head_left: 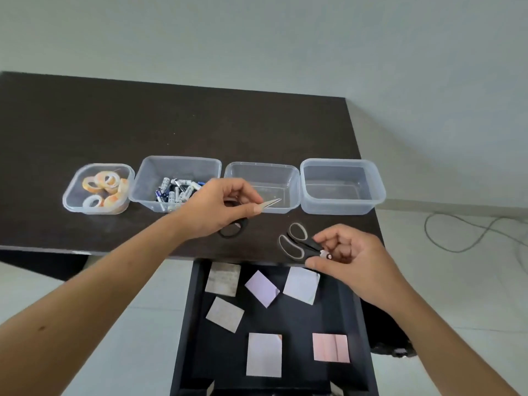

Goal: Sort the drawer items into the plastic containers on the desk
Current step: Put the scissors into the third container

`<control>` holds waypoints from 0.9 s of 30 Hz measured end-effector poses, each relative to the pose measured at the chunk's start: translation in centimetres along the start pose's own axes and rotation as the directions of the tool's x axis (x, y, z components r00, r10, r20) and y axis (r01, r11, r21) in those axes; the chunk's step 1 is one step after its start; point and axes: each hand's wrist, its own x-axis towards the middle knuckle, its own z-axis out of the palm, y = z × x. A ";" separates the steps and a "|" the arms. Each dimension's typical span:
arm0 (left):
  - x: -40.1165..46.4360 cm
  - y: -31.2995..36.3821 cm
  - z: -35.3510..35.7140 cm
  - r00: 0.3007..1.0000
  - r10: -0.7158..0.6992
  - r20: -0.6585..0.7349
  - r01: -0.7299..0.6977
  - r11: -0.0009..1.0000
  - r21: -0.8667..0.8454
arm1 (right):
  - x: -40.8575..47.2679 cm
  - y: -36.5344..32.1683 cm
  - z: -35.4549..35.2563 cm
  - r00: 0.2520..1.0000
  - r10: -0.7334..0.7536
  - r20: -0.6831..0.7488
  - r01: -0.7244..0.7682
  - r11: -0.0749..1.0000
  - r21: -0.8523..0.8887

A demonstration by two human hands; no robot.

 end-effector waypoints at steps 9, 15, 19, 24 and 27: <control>9.4 0.5 -0.9 0.998 0.038 0.044 -0.050 0.947 0.318 | 6.2 -1.9 -1.3 0.995 -0.084 -0.059 0.078 0.992 -0.098; 11.4 -1.2 -0.5 0.990 0.104 0.098 -0.140 0.845 0.516 | 8.1 -1.7 -0.9 0.989 -0.134 -0.064 0.121 0.979 -0.165; 10.0 -0.9 -1.7 0.982 0.185 -0.026 -0.158 0.899 0.408 | 9.3 -1.8 -0.4 0.981 -0.185 -0.067 0.166 0.961 -0.223; 5.0 -0.5 -4.4 0.957 0.176 -0.228 -0.145 0.979 0.146 | 12.8 -2.7 1.0 0.958 -0.284 -0.033 0.258 0.908 -0.331; 1.0 -1.6 -4.4 0.950 0.132 -0.282 -0.125 0.991 0.044 | 15.3 -3.0 2.1 0.958 -0.285 0.027 0.272 0.877 -0.395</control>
